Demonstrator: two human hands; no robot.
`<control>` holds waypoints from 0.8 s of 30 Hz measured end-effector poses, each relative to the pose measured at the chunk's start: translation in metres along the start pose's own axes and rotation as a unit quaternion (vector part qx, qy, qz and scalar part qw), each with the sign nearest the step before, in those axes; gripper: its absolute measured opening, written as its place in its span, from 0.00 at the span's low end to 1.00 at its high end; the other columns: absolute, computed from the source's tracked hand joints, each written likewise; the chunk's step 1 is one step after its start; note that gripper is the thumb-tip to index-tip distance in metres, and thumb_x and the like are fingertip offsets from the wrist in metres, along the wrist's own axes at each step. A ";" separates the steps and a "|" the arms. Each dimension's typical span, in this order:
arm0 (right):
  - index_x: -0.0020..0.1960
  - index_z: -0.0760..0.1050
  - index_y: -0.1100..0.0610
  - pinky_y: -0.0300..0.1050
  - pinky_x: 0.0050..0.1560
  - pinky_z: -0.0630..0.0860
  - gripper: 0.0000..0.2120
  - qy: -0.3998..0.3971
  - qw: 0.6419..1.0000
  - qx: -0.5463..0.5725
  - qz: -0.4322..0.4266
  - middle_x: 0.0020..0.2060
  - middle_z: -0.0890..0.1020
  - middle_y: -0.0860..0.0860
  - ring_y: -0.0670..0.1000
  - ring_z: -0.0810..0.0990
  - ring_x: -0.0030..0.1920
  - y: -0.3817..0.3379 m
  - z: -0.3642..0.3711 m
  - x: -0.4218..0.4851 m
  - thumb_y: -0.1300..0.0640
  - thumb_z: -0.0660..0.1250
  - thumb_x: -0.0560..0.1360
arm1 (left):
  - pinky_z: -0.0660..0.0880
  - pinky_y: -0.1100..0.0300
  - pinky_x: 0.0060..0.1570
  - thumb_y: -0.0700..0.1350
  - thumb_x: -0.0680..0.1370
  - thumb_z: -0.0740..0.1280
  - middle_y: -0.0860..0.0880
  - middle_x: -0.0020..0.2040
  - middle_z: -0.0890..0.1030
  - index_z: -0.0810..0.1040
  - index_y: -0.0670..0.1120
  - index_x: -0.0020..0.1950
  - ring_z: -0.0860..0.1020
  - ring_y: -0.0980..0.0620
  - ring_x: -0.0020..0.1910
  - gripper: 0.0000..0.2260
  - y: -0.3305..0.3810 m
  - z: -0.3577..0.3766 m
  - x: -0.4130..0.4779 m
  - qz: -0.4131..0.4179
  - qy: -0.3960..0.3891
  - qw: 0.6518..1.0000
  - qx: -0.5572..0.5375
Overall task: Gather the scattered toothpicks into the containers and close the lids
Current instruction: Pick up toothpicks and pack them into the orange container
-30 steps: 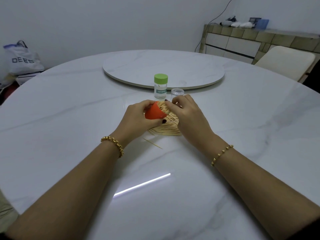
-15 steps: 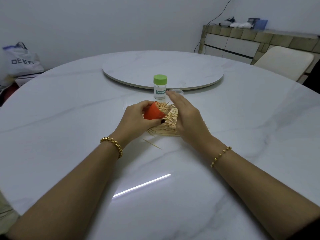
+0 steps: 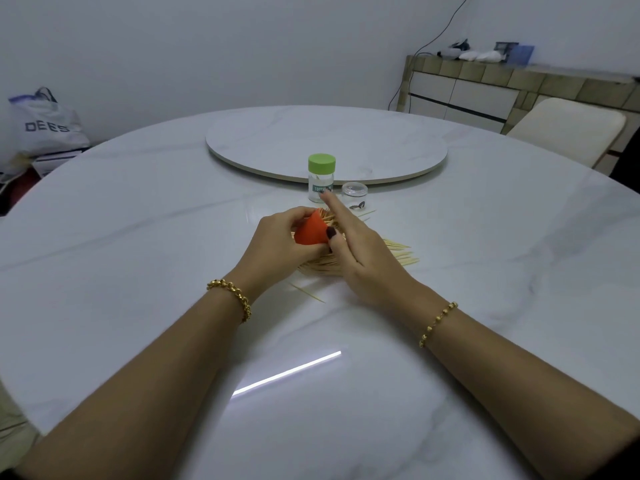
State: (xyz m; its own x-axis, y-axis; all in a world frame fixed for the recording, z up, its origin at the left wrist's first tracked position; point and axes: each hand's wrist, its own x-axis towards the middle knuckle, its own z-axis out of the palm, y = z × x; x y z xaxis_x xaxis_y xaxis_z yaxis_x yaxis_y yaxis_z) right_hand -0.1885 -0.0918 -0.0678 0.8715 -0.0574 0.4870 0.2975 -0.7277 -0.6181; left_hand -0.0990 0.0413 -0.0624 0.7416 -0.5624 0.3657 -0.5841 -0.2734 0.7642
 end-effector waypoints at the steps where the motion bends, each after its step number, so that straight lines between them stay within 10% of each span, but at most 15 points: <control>1: 0.77 0.55 0.55 0.39 0.71 0.61 0.26 -0.004 1.000 -0.009 -0.017 0.72 0.66 0.48 0.43 0.65 0.70 -0.001 0.000 -0.001 0.54 0.51 0.79 | 0.72 0.77 0.45 0.46 0.69 0.76 0.56 0.49 0.81 0.79 0.50 0.60 0.78 0.63 0.49 0.20 0.001 0.000 -0.001 0.004 -0.005 1.000 -0.001; 5: 0.77 0.54 0.55 0.56 0.74 0.56 0.28 0.002 0.997 -0.067 -0.028 0.75 0.62 0.49 0.44 0.58 0.74 0.004 0.000 0.001 0.49 0.48 0.78 | 0.72 0.77 0.45 0.45 0.69 0.76 0.57 0.47 0.81 0.79 0.50 0.58 0.77 0.65 0.48 0.18 0.004 0.001 -0.001 0.010 -0.010 1.000 -0.022; 10: 0.77 0.53 0.55 0.52 0.76 0.47 0.29 0.021 0.993 -0.116 0.014 0.77 0.54 0.49 0.44 0.46 0.77 0.021 -0.005 0.005 0.46 0.43 0.79 | 0.71 0.77 0.46 0.44 0.67 0.77 0.56 0.50 0.81 0.77 0.51 0.57 0.77 0.62 0.51 0.21 0.001 0.002 0.001 -0.006 -0.008 0.999 -0.045; 24: 0.76 0.58 0.54 0.58 0.70 0.61 0.25 0.011 0.999 -0.041 -0.016 0.71 0.69 0.47 0.42 0.66 0.68 0.004 -0.001 0.000 0.53 0.51 0.79 | 0.74 0.73 0.45 0.47 0.69 0.76 0.59 0.45 0.81 0.79 0.54 0.54 0.79 0.63 0.48 0.16 0.000 -0.008 0.002 -0.021 0.012 0.998 -0.051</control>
State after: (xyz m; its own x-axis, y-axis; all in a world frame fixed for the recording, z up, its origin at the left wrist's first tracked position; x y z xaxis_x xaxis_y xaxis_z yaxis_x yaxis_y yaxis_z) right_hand -0.1877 -0.0957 -0.0700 0.8531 -0.0478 0.5196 0.2911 -0.7828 -0.5500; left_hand -0.0954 0.0464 -0.0573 0.7730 -0.5324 0.3451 -0.5176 -0.2147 0.8282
